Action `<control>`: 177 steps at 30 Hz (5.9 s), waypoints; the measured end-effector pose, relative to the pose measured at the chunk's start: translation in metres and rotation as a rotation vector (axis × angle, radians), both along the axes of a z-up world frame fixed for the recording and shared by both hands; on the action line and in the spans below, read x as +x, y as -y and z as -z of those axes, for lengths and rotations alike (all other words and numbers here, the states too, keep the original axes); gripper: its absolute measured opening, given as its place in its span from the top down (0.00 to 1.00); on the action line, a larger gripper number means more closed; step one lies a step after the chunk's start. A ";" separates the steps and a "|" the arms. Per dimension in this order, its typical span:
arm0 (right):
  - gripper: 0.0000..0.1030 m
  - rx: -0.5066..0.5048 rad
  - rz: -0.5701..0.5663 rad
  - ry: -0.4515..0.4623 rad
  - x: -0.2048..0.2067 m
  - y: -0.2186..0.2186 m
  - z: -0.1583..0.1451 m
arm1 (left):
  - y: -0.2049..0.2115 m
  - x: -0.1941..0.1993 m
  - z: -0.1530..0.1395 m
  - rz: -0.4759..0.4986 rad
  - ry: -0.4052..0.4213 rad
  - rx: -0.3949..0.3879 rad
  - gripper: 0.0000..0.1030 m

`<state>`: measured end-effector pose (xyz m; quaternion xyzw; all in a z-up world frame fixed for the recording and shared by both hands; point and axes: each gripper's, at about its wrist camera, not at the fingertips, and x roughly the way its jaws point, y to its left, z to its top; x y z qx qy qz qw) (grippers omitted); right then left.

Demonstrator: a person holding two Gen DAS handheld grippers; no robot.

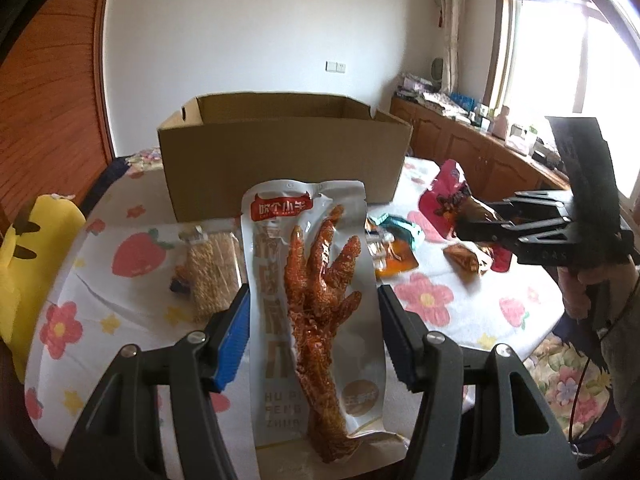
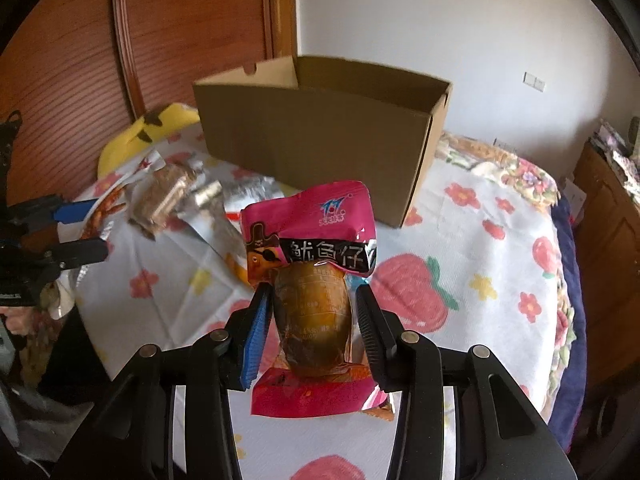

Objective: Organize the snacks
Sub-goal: 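Grasp the chicken-feet pouch with left tool while right tool grasps the pink pastry, then carry both snacks over the cardboard box and open both tools to drop them, then grasp the grain bar with left tool while right tool grasps the brown candy, then lift both snacks over the box and release them inside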

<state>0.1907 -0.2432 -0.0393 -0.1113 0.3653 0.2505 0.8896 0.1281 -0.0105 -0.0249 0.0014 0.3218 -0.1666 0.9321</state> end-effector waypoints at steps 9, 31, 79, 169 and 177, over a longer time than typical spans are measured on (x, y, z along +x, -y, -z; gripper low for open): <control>0.59 0.115 0.052 0.062 -0.020 0.002 -0.018 | -0.019 0.013 -0.019 -0.034 0.060 -0.011 0.42; 0.58 0.158 0.040 0.215 0.033 -0.031 -0.092 | -0.022 0.101 -0.101 -0.005 0.236 0.020 0.42; 0.45 0.095 0.117 0.102 0.179 -0.062 -0.056 | -0.010 0.211 -0.072 -0.004 0.177 0.024 0.28; 0.75 0.008 0.353 -0.064 0.011 0.038 0.059 | -0.044 0.078 0.052 -0.126 -0.027 0.051 0.54; 0.81 0.030 0.344 -0.040 0.006 0.040 0.054 | -0.047 0.070 0.044 -0.137 0.018 0.029 0.54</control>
